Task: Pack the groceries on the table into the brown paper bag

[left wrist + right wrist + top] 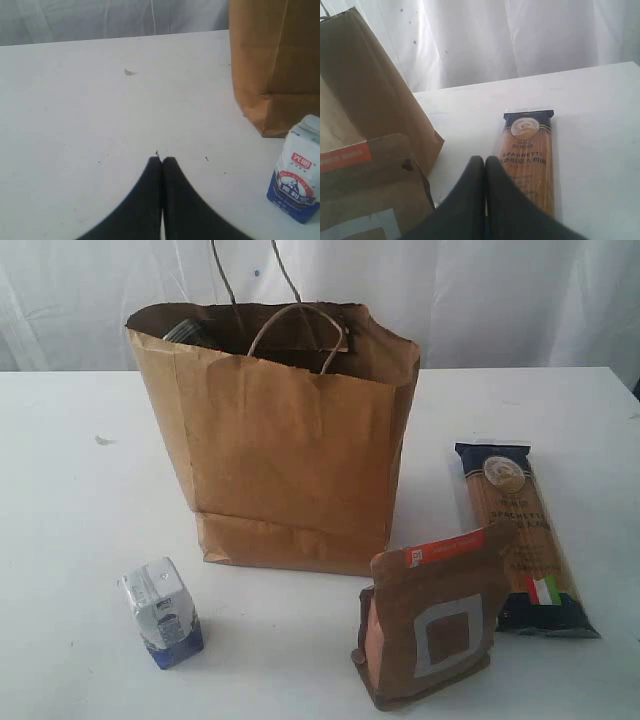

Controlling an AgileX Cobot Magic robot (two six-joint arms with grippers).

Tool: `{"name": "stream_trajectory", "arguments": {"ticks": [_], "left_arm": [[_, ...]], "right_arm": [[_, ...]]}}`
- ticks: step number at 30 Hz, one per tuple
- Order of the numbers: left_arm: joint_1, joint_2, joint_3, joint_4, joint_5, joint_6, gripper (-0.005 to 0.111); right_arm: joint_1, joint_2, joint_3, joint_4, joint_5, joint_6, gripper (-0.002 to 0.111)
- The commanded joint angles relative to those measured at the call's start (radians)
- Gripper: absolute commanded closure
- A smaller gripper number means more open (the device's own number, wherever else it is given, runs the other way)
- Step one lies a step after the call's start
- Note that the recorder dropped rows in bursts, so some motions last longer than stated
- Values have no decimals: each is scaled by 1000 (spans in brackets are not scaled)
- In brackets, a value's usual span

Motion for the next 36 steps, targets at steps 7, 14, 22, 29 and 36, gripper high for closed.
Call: {"name": "stream_trajectory", "arguments": {"ticks": [7,14,22,29,36], "left_arm": [[3,-5,4,-3,-3,3,107],[3,-5,4,-3,-3,3,107],[3,-5,4,-3,-3,3,107],[3,-5,4,-3,-3,3,107],[3,-5,4,-3,-3,3,107]], "right_arm": [[-6,-6,4,0,-7,3,108],[-6,-6,4,11,-84,31,108],[-6,-6,4,11,-371,97,108],[-6,-6,-46,-42,-364,266,108],[70,28,-349,-63,177,-43,108]]}}
